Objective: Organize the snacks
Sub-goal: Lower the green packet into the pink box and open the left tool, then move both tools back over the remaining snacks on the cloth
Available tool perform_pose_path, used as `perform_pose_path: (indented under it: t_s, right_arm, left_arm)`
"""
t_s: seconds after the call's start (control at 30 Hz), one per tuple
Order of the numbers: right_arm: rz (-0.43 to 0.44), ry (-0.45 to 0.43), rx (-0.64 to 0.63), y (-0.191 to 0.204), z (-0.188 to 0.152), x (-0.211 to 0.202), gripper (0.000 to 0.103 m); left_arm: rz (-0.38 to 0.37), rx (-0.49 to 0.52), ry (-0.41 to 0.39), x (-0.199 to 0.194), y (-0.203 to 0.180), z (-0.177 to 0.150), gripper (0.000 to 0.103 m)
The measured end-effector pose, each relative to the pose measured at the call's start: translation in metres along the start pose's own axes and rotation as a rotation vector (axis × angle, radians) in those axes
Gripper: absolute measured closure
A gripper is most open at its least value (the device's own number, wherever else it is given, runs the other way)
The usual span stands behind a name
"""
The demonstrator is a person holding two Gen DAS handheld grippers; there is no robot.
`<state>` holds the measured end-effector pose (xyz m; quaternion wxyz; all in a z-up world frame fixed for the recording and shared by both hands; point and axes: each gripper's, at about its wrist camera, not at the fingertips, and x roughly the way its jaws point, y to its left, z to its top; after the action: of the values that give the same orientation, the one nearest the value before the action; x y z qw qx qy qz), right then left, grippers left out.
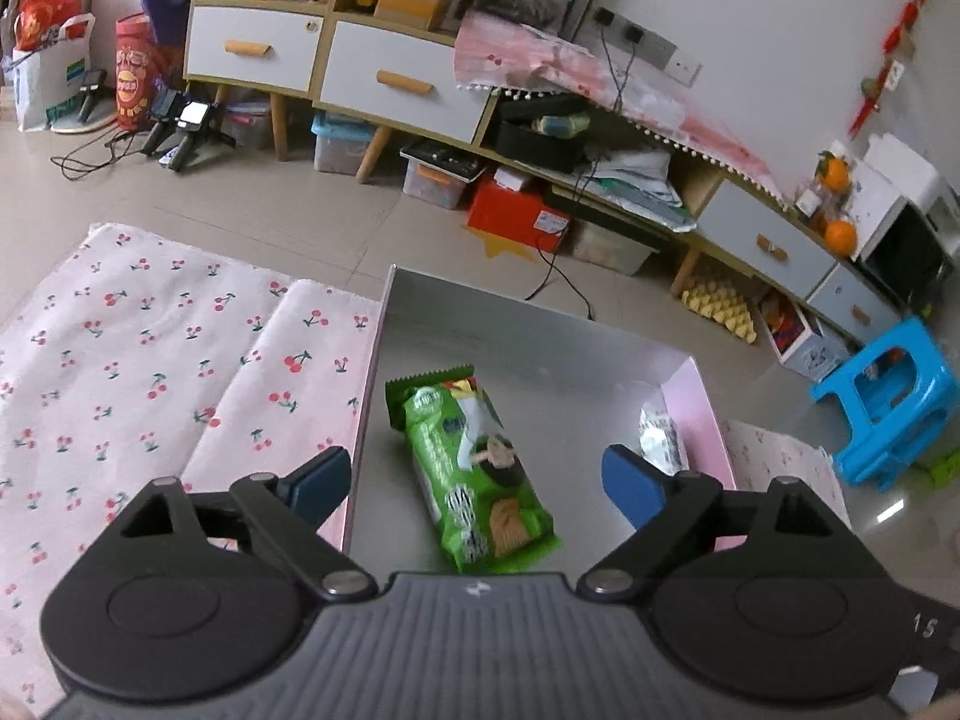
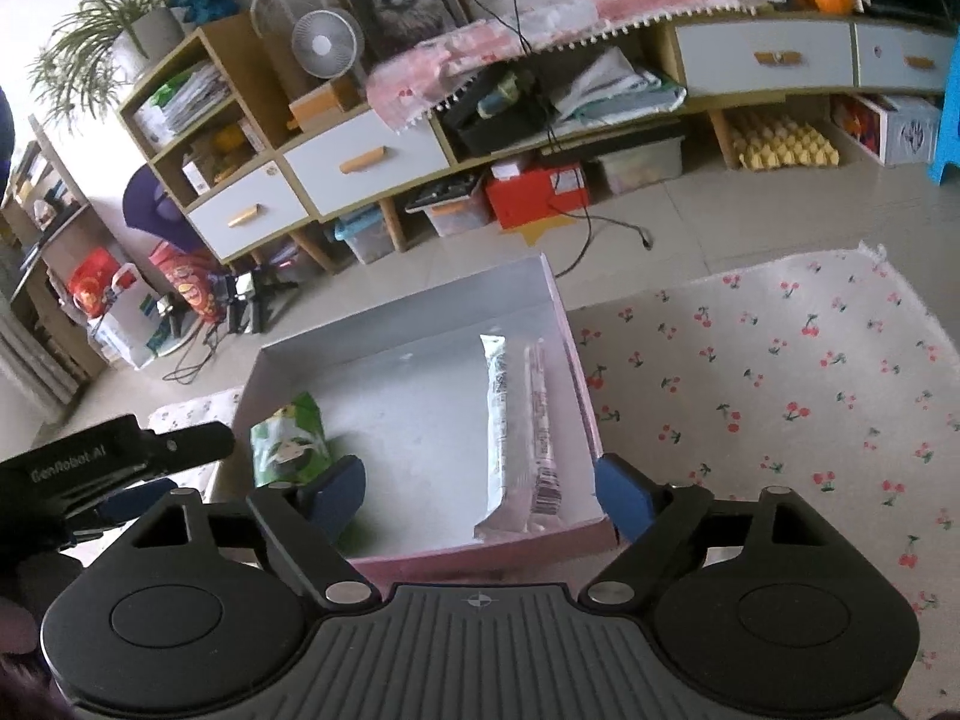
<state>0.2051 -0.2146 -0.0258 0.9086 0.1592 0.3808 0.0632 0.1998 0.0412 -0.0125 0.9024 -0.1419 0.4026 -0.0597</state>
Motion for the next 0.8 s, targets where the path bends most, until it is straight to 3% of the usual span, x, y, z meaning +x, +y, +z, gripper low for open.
perform_pose_path:
  t_s: [0.6,0.8]
  right_arm:
    - [-0.077,-0.020,-0.064,-0.015,-0.033,-0.086,0.013]
    - [-0.067,-0.009,-0.117,-0.016,-0.054,-0.099,0.012]
  left_arm:
    - [0.114,0.187,0.023,-0.071,-0.005,-0.033,0.001]
    - [0.083,0.242,0.029,-0.081,0.004,-0.053,0.001]
